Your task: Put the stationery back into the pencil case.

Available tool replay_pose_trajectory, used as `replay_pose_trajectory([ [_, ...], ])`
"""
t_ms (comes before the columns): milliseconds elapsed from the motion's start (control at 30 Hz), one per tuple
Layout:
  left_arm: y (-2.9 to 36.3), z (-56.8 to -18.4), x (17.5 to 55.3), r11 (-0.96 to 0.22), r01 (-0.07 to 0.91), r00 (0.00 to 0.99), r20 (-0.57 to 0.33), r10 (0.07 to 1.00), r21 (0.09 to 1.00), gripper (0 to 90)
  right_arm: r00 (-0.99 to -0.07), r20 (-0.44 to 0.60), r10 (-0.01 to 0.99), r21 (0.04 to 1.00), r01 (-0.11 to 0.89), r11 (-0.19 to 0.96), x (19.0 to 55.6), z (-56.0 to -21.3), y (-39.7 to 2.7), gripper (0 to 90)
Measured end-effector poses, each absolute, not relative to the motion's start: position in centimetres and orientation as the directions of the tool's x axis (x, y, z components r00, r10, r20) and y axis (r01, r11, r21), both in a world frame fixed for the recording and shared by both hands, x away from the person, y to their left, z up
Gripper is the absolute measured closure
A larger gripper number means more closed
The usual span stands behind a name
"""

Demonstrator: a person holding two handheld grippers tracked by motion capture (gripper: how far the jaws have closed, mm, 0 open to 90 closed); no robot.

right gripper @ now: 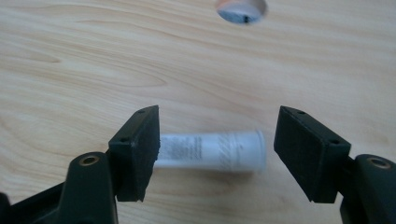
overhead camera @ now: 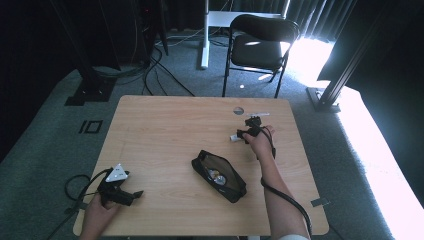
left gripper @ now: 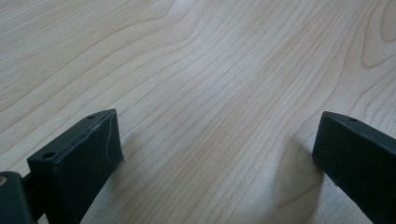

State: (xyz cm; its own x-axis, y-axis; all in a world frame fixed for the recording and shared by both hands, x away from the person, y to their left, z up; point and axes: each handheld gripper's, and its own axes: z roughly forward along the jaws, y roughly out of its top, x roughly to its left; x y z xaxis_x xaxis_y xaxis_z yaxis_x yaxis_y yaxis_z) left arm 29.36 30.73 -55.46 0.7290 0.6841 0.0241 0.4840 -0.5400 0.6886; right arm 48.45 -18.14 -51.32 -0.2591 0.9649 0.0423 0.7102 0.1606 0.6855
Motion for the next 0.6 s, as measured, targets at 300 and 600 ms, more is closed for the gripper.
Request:
replay_pose_trajectory([
  [300, 30.7, -55.5, 29.4, -0.54, 0.484, 0.729, 0.024, 0.684, 0.689, 1.6, -0.135, 0.143, 0.98, 0.645, 0.764, 0.011, 48.0, -51.7, -17.2, 34.9],
  [600, 30.7, -55.5, 29.4, -0.54, 0.484, 0.729, 0.024, 0.684, 0.689, 1.6, -0.031, 0.192, 0.981, 0.613, 0.784, -0.095, 48.3, -52.3, -16.4, 36.6],
])
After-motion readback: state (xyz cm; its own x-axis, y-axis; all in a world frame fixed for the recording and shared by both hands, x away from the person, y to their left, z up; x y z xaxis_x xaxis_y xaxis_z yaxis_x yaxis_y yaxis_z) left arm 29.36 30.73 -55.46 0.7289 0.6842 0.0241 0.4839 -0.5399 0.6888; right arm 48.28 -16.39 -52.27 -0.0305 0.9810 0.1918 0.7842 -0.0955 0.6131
